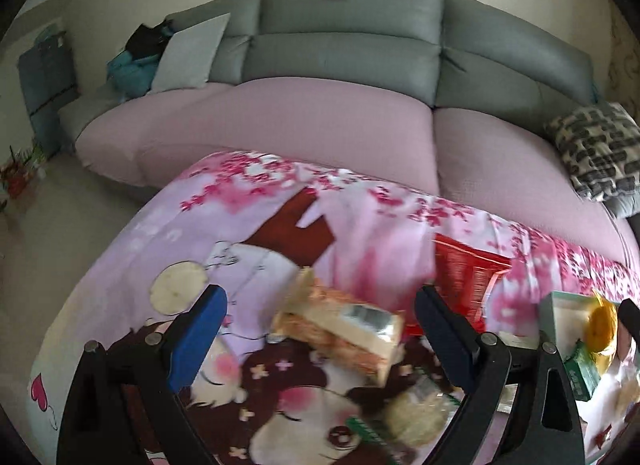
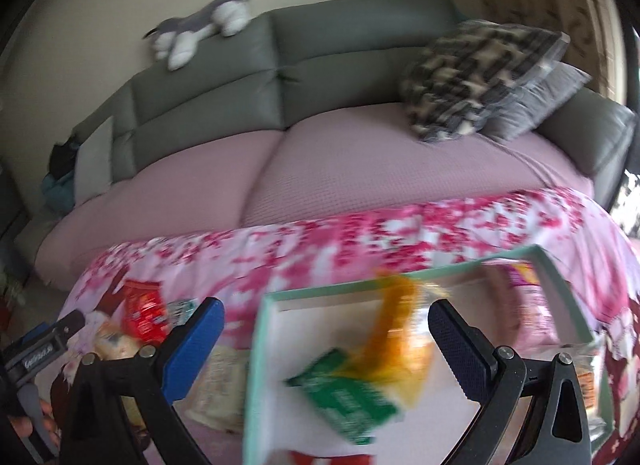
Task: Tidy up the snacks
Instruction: 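Grasp the beige biscuit pack with the left tool while the right tool grasps the pudding cup, then carry the beige pack over the tray with the left tool while the right tool carries the pudding cup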
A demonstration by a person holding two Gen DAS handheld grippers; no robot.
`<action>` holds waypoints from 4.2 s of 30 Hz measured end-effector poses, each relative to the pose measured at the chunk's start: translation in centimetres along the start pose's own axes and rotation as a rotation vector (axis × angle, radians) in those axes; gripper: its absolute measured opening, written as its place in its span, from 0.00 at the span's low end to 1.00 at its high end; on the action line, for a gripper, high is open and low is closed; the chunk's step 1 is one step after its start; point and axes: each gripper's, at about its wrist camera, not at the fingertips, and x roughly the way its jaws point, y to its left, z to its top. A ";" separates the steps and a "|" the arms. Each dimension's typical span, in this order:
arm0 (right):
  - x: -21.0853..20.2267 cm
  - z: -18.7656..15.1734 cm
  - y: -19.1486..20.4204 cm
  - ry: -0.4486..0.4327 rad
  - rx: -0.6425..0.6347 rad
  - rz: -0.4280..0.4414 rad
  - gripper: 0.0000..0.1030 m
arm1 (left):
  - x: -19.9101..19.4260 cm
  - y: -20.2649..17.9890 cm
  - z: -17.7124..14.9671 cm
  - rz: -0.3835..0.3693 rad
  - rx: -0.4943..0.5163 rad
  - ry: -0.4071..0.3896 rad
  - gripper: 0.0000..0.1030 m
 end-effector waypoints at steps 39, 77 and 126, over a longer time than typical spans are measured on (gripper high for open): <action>7.4 -7.5 13.2 0.211 -0.290 0.162 0.63 | 6.9 0.5 -2.3 -0.148 -0.154 0.144 0.92; 8.3 -7.8 13.1 0.240 -0.285 0.176 0.37 | 7.1 0.7 -2.7 -0.105 -0.155 0.126 0.84; 3.6 -4.2 10.5 0.098 -0.241 0.162 0.36 | 1.4 0.1 -1.0 -0.221 -0.114 -0.023 0.55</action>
